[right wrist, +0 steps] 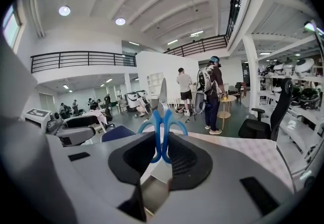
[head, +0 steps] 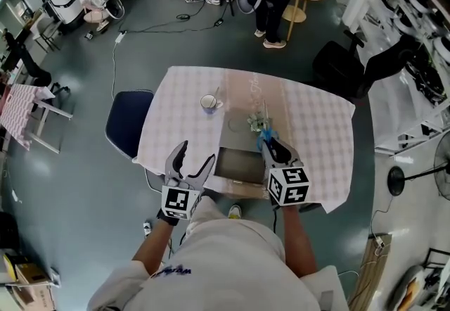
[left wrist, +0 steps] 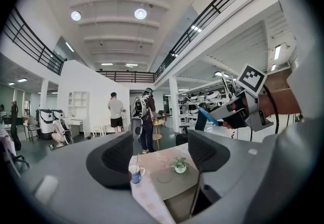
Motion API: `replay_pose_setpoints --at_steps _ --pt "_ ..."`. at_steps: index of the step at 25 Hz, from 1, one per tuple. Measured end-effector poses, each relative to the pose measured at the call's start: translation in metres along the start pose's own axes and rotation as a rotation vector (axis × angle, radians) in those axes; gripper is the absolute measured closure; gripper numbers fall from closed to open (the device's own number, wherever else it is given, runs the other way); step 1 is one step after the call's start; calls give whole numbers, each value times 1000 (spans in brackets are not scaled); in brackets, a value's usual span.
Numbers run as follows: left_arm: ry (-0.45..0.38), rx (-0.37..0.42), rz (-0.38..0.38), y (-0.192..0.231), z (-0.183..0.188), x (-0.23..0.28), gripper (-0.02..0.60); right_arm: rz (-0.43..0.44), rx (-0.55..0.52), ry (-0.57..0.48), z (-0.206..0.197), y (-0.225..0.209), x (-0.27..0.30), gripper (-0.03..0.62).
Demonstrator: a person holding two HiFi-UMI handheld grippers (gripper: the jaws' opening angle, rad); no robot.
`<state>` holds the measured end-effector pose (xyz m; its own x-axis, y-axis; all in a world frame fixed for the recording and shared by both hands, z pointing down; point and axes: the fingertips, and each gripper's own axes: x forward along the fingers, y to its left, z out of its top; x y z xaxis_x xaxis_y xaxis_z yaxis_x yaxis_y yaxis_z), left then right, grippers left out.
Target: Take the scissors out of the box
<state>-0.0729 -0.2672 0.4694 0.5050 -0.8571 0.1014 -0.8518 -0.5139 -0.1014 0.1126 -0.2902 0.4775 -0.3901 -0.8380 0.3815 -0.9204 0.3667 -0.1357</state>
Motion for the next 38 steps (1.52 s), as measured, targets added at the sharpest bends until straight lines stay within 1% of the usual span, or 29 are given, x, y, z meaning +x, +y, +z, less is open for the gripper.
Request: replay_pose_setpoints --at_steps 4,9,11,13,15,16,19,25,30,34,38 --pt "-34 5 14 6 10 1 282 -4 -11 -32 11 2 -6 511" --pt "-52 35 40 11 15 -5 391 -9 -6 -50 18 10 -12 511" --pt "-60 53 46 12 17 -6 420 -9 -8 -70 24 12 -16 511" --pt "-61 51 53 13 17 -7 475 -14 -18 -87 30 13 -18 511" --pt "-63 46 62 15 18 -8 562 -20 -18 -100 33 12 -20 511" --pt "-63 42 65 15 18 -9 580 -25 -16 -106 33 11 -20 511" --pt "-54 32 74 17 16 -9 580 -36 -9 -145 36 9 -24 511" --pt "-38 12 92 20 9 -11 580 -52 -27 -288 55 7 -42 511" --pt "-28 10 106 24 10 -13 580 -41 -30 -327 59 9 -47 511" --pt "-33 -13 116 25 15 -14 580 -12 -50 -370 62 16 -53 511" --pt "-47 5 117 24 25 -11 580 0 -61 -395 65 19 -56 511"
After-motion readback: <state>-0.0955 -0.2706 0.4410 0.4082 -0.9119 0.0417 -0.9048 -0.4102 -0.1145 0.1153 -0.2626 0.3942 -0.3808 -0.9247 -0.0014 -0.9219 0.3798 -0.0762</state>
